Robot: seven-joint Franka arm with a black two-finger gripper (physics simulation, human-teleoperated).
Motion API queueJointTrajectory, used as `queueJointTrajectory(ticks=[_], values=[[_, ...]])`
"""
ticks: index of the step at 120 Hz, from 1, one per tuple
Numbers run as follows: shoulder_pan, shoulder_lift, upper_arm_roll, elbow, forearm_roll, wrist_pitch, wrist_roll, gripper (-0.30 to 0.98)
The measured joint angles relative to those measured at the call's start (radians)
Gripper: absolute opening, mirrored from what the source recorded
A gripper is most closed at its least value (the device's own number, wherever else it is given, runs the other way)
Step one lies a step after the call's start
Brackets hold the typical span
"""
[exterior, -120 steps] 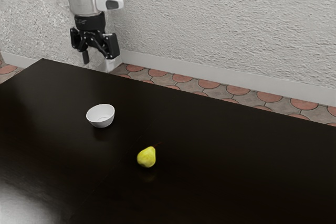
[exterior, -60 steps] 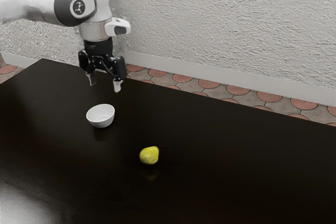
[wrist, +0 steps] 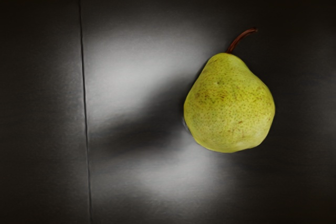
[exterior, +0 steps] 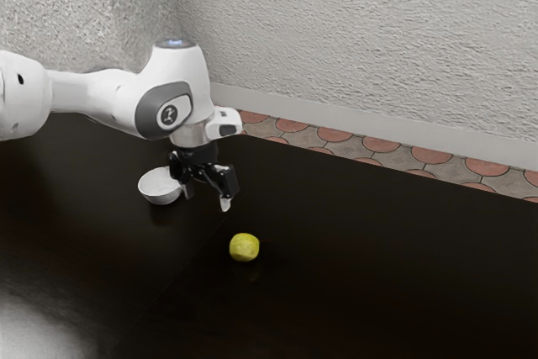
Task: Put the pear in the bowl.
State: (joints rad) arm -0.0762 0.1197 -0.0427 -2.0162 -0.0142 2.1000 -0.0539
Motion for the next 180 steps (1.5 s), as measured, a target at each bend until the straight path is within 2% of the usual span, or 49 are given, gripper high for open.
queueJointTrajectory(ticks=[55,89,141,180], values=[[-0.037,0.207,-0.025,0.040,-0.002,0.135,0.056,0.69],[-0.045,0.278,-0.025,0.057,-0.002,0.189,0.074,0.69],[-0.035,0.313,-0.025,0.058,-0.003,0.218,0.090,0.69],[-0.031,0.314,-0.025,0.058,-0.006,0.221,0.096,0.49]])
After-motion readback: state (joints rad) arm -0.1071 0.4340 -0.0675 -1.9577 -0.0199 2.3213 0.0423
